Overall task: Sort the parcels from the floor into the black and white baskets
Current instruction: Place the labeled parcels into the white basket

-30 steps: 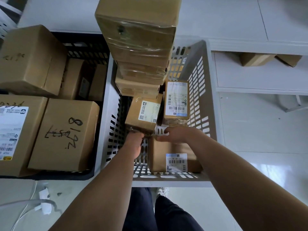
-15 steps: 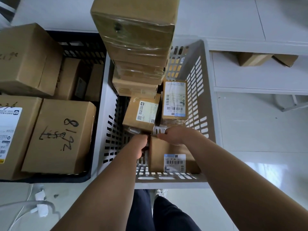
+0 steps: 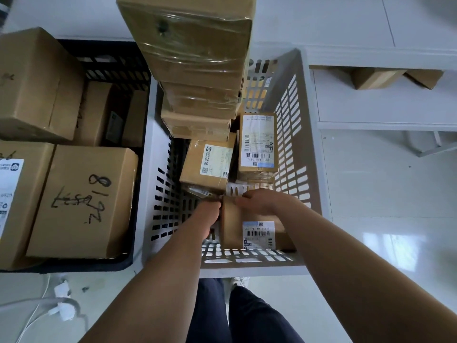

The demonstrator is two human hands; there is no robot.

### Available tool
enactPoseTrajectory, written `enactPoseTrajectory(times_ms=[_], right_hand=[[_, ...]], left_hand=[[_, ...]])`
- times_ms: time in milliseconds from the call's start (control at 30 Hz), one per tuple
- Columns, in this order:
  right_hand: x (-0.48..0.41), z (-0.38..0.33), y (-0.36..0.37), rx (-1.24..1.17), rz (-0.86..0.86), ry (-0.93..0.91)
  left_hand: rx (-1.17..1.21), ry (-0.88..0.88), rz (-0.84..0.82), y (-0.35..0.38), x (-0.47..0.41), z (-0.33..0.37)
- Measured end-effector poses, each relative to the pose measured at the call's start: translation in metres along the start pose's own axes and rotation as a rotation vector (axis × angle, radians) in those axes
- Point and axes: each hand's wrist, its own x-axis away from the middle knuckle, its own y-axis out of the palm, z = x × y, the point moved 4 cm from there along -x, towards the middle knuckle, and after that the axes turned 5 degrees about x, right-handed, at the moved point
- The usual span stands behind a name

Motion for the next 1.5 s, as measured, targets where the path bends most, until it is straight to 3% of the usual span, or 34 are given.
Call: enactPoseTrajectory(times_ms=[133, 433, 533, 700, 867, 1067, 1233, 1367, 1500], right_hand=[[-0.006, 0.006, 0.012, 0.054, 0.043, -0.02], [-0.014, 0.016, 0.02, 0.129, 0.153, 0.007], [-0.011, 0.011, 0.013, 0.038, 0.195, -0.002], [0.014, -0.013, -0.009, -0.121, 0.273, -0.116], [0.047, -0.017, -0.029, -0.356, 0.378, -0.146], [0.094, -0.021, -0.082, -0.349, 0.496, -0.152], [0.138, -0.028, -0.137, -0.782, 0.727, -0.212], [0.169, -0.053, -0.179, -1.07, 0.798, -0.29], [0.184, -0.078, -0.199, -1.182, 0.695, -0.312]], left_hand=[[0.118, -0.042, -0.075, 0.002, 0.001, -0.003], [0.118, -0.009, -0.128, 0.003, -0.001, -0.004], [0.126, 0.01, -0.039, -0.009, -0.002, -0.002], [0.09, 0.189, 0.152, -0.028, 0.013, 0.016], [0.088, 0.148, 0.254, -0.038, 0.038, 0.034], [0.092, 0.203, 0.369, -0.047, 0.093, 0.076], [0.258, 0.46, 0.509, -0.065, 0.148, 0.127], [0.408, 0.693, 0.349, -0.073, 0.18, 0.171], [0.383, 0.728, 0.143, -0.071, 0.196, 0.199]])
